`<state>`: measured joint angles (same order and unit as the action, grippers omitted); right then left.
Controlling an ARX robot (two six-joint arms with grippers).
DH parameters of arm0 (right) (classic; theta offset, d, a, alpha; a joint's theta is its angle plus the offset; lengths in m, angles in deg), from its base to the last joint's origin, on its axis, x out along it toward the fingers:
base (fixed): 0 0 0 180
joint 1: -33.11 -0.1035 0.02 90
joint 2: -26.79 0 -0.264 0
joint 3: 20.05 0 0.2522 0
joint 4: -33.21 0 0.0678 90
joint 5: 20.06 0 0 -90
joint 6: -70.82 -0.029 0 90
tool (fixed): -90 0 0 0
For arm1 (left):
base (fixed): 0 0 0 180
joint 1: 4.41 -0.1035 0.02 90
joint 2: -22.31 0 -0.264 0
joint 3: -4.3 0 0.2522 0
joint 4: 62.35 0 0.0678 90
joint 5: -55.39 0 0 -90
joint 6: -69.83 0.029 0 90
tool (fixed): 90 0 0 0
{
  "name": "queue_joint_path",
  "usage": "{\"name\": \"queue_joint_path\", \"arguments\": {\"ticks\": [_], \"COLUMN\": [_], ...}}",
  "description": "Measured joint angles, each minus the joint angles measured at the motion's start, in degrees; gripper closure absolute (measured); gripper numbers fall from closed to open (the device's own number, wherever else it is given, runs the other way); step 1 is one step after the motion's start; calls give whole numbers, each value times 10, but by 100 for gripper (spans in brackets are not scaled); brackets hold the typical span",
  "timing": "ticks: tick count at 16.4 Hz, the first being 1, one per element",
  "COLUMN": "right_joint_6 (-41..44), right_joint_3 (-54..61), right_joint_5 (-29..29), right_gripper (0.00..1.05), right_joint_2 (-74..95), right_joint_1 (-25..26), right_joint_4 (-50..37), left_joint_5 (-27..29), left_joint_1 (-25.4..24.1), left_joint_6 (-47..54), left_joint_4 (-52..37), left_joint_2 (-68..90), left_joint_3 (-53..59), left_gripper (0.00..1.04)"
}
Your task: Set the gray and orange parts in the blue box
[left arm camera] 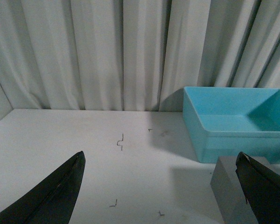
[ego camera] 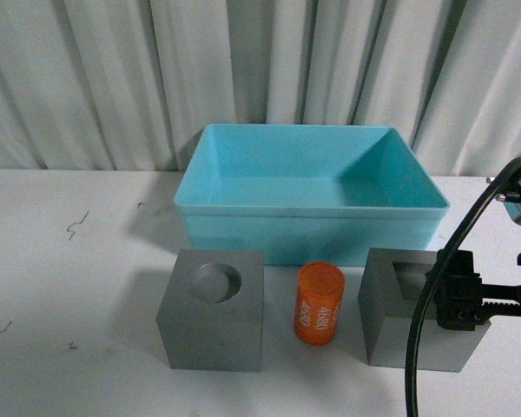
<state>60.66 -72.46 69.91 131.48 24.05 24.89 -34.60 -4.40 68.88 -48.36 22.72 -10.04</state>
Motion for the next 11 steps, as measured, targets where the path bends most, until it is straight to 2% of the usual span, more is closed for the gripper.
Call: {"name": "queue_joint_path", "arguments": {"ticks": [6,7,8,11], "right_joint_6": [-6,-7,-8,-7], "right_joint_3": [7,19,28,16], "right_joint_5": [1,-2,1,30], "right_gripper": [70,83,86,86], "right_joint_2": [-9,-30,-56,-208], "right_joint_1": [1,8,18,39], "right_joint_4": [3,17,39,97], "left_joint_5": [0,0,0,0], "left_joint_1": [0,0,0,0], "left_joint_6": [0,0,0,0], "left_joint_4": [0,0,0,0], "left_joint_2": [0,0,0,0], "left_joint_3": [0,0,0,0], "left_gripper": [7,7,7,7]}}
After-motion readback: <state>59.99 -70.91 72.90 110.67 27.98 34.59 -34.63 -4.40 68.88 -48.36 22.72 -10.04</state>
